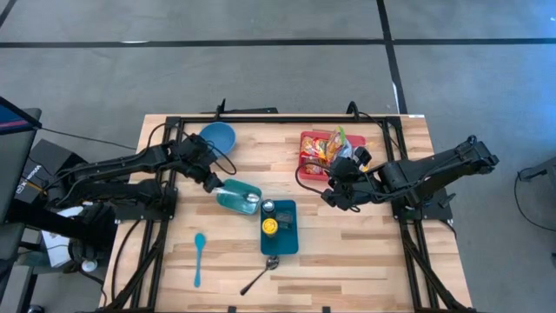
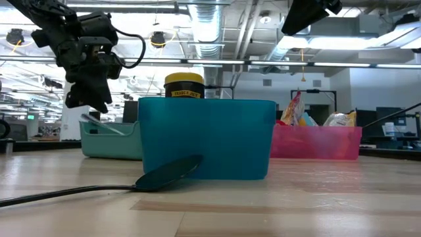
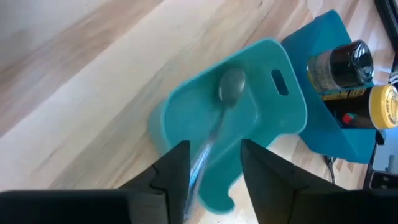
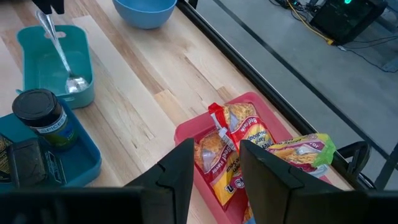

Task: Pick & Place Food Item
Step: Put the silver spoon into the green bin, then put the blue baby spoon into the green bin

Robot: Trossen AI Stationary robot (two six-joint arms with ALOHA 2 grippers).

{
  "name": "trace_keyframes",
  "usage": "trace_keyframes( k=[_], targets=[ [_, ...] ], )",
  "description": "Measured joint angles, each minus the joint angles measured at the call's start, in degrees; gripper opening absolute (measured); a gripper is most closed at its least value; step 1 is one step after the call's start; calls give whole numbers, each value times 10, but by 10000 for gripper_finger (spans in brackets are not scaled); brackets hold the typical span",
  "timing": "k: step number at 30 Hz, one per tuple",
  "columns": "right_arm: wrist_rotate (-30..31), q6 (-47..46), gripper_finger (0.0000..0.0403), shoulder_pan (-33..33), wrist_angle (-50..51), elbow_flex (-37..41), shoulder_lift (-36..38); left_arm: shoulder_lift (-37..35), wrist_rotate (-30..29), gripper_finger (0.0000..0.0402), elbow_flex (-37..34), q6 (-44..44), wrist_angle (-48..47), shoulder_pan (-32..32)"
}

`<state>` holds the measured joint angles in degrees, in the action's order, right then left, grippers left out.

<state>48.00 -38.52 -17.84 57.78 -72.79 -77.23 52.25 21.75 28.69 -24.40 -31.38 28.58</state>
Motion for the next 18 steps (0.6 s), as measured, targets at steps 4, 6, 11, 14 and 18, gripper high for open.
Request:
trace_keyframes(
  k=[4, 6, 11, 14, 18],
  targets=[
    [0, 0, 122, 0, -1, 0, 0, 0, -10, 149, 0, 0, 20, 0],
    [0, 0, 122, 0, -1, 0, 0, 0, -10, 152, 0, 0, 29, 0],
    [0, 0, 122, 0, -1, 0, 0, 0, -10, 147, 0, 0, 33, 0],
    [0, 1, 122, 0, 0, 0, 0, 0, -3, 138, 0, 0, 33, 0],
    [0, 2, 122, 0, 0, 0, 0, 0, 13, 119, 0, 0, 36, 0]
  ],
)
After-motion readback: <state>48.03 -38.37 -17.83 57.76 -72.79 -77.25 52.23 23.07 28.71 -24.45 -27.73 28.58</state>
